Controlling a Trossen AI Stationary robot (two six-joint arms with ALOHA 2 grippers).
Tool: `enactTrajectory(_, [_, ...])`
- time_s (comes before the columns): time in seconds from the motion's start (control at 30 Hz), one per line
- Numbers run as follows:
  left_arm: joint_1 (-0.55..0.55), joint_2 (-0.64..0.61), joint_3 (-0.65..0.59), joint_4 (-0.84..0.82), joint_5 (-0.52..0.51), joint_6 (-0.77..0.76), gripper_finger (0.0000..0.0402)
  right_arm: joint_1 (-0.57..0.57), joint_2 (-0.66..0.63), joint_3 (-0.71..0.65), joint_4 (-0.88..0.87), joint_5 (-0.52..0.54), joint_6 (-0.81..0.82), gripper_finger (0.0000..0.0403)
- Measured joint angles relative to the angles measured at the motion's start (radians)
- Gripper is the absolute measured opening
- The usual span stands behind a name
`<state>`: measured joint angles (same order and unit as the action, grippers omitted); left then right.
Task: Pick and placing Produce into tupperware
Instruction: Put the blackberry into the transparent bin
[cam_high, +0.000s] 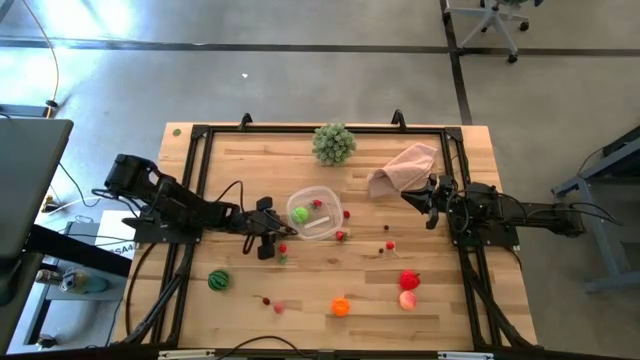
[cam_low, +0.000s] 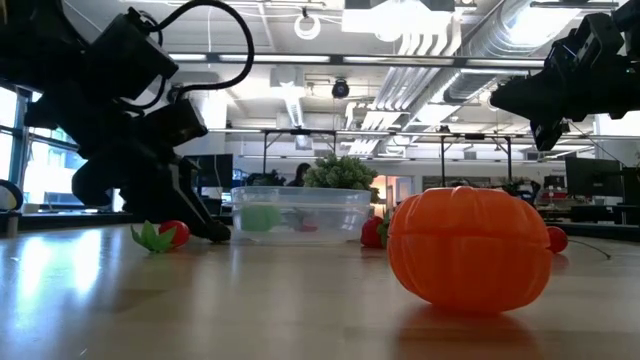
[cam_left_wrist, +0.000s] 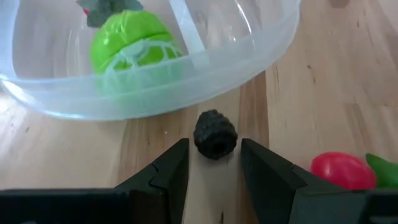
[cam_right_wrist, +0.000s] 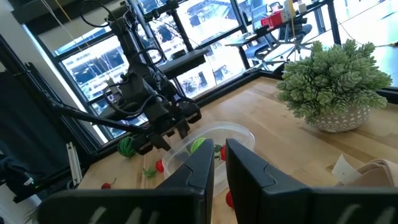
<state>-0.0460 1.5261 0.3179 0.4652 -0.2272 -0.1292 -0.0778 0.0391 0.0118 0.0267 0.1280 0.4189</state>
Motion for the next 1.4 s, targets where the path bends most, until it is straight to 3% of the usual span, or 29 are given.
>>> enactTrajectory(0.37, [0.0, 0.003, 0.015, 0.005, -0.001, 0.006, 0.0136, 0.0, 0.0, 0.0, 0.0, 0.0, 0.0, 0.003])
enactTrajectory(0.7, [0.001, 0.094, 0.071, 0.008, -0.005, 0.019, 0.0136, 0.0, 0.0, 0.0, 0.0, 0.0, 0.0, 0.003])
enactTrajectory(1.4, [0.001, 0.095, 0.077, -0.02, -0.011, 0.016, 0.0136, 0.0, 0.0, 0.0, 0.0, 0.0, 0.0, 0.003])
